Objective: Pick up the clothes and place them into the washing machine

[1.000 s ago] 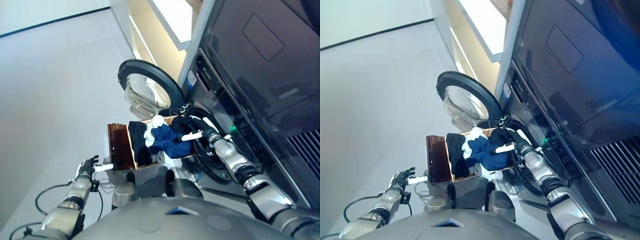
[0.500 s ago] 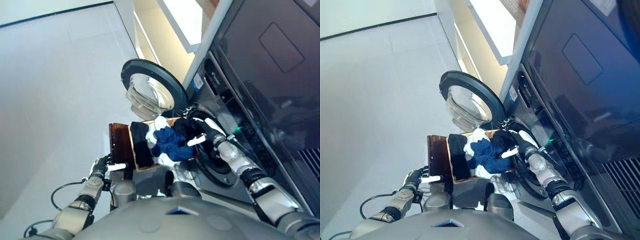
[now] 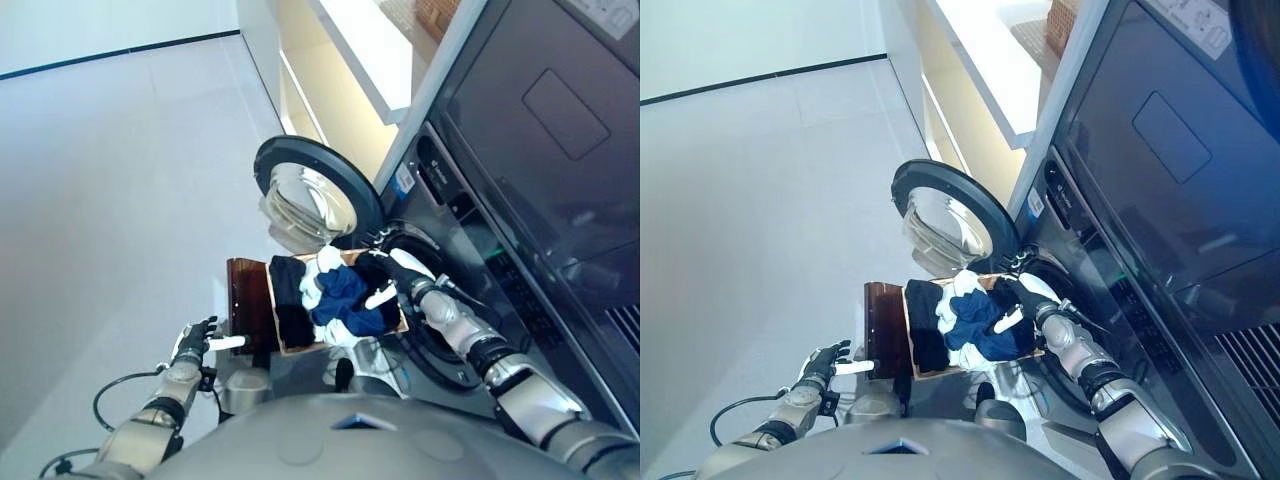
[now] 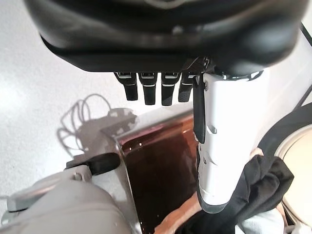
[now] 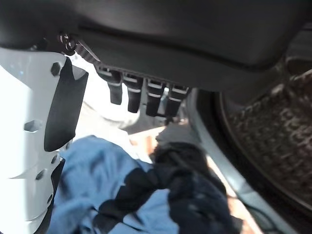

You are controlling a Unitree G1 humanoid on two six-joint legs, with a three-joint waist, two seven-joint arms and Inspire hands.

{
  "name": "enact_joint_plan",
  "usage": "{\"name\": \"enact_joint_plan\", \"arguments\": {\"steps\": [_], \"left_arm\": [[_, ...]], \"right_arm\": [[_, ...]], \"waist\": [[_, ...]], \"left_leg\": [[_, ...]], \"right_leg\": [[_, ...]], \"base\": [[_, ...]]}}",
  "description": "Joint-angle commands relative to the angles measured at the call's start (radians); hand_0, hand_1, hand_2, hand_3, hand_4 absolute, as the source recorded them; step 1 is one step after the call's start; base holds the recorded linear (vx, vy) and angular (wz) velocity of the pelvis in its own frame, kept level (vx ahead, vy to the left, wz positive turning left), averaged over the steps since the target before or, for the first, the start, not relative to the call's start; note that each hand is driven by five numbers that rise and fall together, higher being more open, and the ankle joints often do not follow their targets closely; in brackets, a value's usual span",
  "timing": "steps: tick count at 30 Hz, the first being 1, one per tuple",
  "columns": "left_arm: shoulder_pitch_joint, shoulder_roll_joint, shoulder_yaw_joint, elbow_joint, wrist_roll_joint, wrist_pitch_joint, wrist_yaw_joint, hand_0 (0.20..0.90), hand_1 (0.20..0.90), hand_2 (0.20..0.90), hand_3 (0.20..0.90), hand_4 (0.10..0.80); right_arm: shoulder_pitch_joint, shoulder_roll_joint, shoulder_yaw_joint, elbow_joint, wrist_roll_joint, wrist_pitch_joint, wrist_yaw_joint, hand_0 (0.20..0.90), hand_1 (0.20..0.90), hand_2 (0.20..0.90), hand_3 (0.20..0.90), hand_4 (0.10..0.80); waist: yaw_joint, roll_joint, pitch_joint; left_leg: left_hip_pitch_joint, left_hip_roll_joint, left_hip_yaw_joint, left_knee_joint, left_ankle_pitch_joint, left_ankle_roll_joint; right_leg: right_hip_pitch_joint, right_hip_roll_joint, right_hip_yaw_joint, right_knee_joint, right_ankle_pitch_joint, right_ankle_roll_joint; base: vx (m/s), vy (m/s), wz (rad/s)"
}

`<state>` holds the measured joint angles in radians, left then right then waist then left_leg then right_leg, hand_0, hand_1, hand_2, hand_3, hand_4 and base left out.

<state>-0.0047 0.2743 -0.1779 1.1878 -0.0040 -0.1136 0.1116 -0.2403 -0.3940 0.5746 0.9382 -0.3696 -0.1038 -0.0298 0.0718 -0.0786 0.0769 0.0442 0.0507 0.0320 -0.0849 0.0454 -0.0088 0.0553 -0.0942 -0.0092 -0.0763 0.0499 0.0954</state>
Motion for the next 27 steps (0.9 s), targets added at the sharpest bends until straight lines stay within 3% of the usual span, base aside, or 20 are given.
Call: {"name": "enact_joint_plan", "arguments": {"steps": [1,4,8,12,18,27], "left_arm": [[-0.091,0.031,-0.035,0.015,0.010,-0.036,0.023,0.900,0.900,0.900,0.900,0.800],[-0.107,0.056,-0.028,0.006,0.002,-0.035,0.032,0.900,0.900,0.900,0.900,0.800],[-0.111,0.053,-0.008,0.025,-0.001,-0.039,0.042,0.900,0.900,0.900,0.900,0.800],[-0.089,0.037,-0.025,0.004,-0.004,-0.038,0.035,0.900,0.900,0.900,0.900,0.800],[-0.095,0.040,-0.060,-0.047,-0.040,-0.042,0.061,0.900,0.900,0.900,0.900,0.800],[-0.113,0.038,-0.078,-0.054,-0.080,-0.052,0.090,0.900,0.900,0.900,0.900,0.800]], "right_arm": [[-0.140,-0.024,0.029,0.002,-0.064,-0.006,-0.080,0.900,0.900,0.900,0.900,0.800],[-0.184,-0.018,0.062,-0.006,-0.124,-0.002,-0.101,0.900,0.900,0.900,0.900,0.800],[-0.177,0.001,0.095,0.024,-0.225,0.015,-0.133,0.900,0.900,0.900,0.900,0.800],[-0.184,0.019,0.114,0.043,-0.264,0.033,-0.145,0.900,0.900,0.900,0.900,0.800],[-0.277,0.021,0.125,0.134,-0.300,0.088,-0.214,0.900,0.900,0.900,0.900,0.800],[-0.377,0.011,0.132,0.180,-0.290,0.119,-0.256,0.900,0.900,0.900,0.900,0.800]], "waist": [[0.022,0.010,0.013],[0.035,0.021,0.034],[0.048,0.007,0.018],[0.050,0.010,0.014],[0.058,0.036,0.078],[0.063,0.075,0.113]], "left_leg": [[0.001,-0.002,0.009,-0.002,-0.025,-0.034],[-0.033,0.009,0.031,0.003,-0.007,-0.033],[-0.035,0.006,0.031,-0.002,-0.013,-0.045],[-0.033,0.019,0.025,-0.002,-0.014,-0.056],[-0.115,0.019,-0.008,-0.002,0.018,-0.068],[-0.221,0.003,-0.021,-0.002,0.049,-0.072]], "right_leg": [[-0.100,-0.048,0.049,0.100,0.029,0.092],[-0.132,-0.005,0.005,0.189,-0.015,0.075],[-0.090,-0.033,-0.017,0.098,-0.002,0.069],[-0.059,-0.037,-0.048,0.048,-0.002,0.062],[-0.109,-0.040,-0.076,0.027,0.016,0.056],[-0.210,-0.053,-0.070,0.030,0.040,0.054]], "base": [[-0.151,0.048,-0.32],[-0.144,0.033,-0.44],[0.040,-0.029,-0.09],[0.061,-0.038,0.13],[-0.075,-0.031,0.24],[-0.064,0.006,0.07]]}}
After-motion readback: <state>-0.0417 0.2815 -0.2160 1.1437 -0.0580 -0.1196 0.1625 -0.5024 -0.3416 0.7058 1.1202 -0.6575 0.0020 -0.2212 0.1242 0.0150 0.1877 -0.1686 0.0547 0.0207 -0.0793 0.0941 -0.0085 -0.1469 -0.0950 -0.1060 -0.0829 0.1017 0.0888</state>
